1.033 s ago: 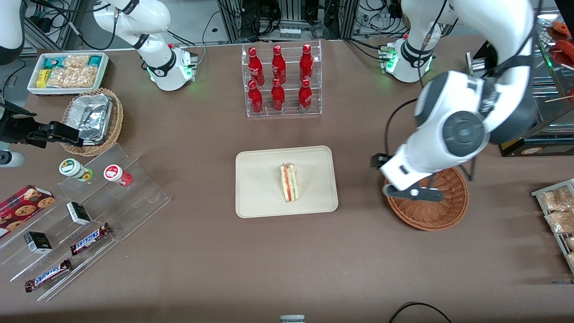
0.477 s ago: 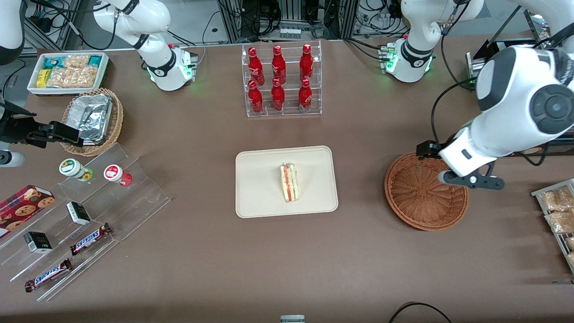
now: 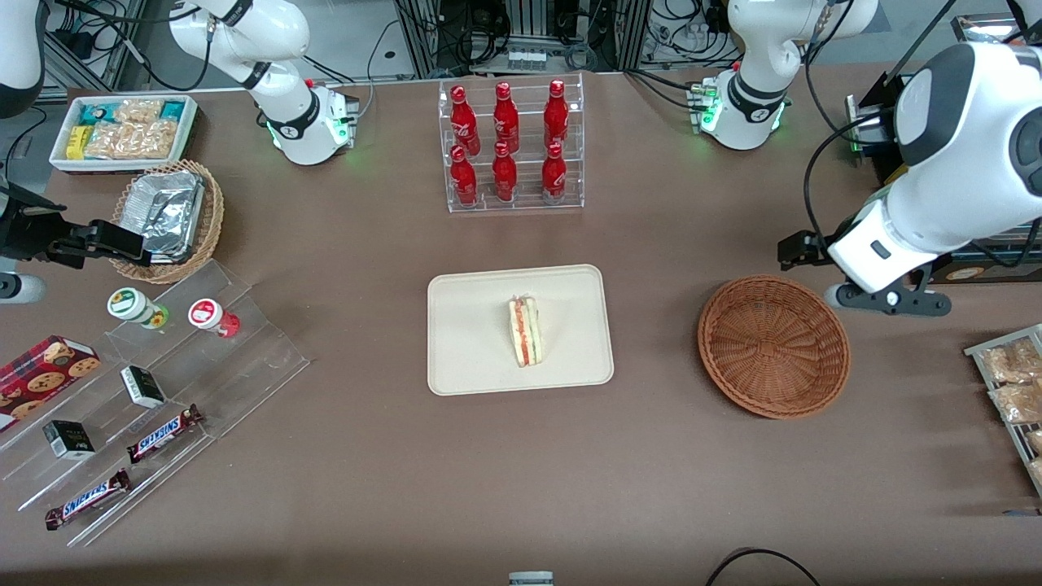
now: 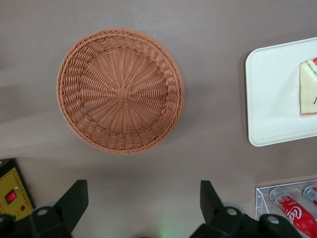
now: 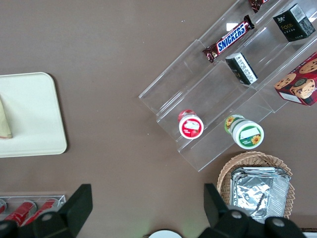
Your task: Place sandwich from basket to tray
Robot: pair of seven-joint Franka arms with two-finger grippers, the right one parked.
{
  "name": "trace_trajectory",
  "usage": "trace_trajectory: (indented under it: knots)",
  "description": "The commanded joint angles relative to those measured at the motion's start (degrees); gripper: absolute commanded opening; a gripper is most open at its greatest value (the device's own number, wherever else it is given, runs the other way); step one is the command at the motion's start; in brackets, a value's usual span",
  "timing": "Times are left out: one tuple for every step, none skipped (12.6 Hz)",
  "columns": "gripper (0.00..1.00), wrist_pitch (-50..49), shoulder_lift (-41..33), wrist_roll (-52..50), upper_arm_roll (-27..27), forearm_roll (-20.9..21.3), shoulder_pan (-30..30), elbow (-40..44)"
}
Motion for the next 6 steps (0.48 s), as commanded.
trace_trajectory:
  knots:
    - [0.99, -0.1, -3.6, 1.0, -1.1, -0.7, 3.0, -3.6]
    - [0.99, -0.9, -4.3, 1.4, -1.9, -0.7, 4.0, -3.7]
    - [0.99, -2.1, -4.6, 2.7, -2.3, -0.7, 4.8, -3.6]
    - [0.99, -3.1, -5.6, 3.5, -2.6, -0.7, 5.5, -3.6]
    - [0.99, -4.1, -6.1, 3.6, -2.6, -0.6, 5.7, -3.5]
    - [0.99, -4.9, -6.8, 3.6, -2.6, -0.4, 6.2, -3.4]
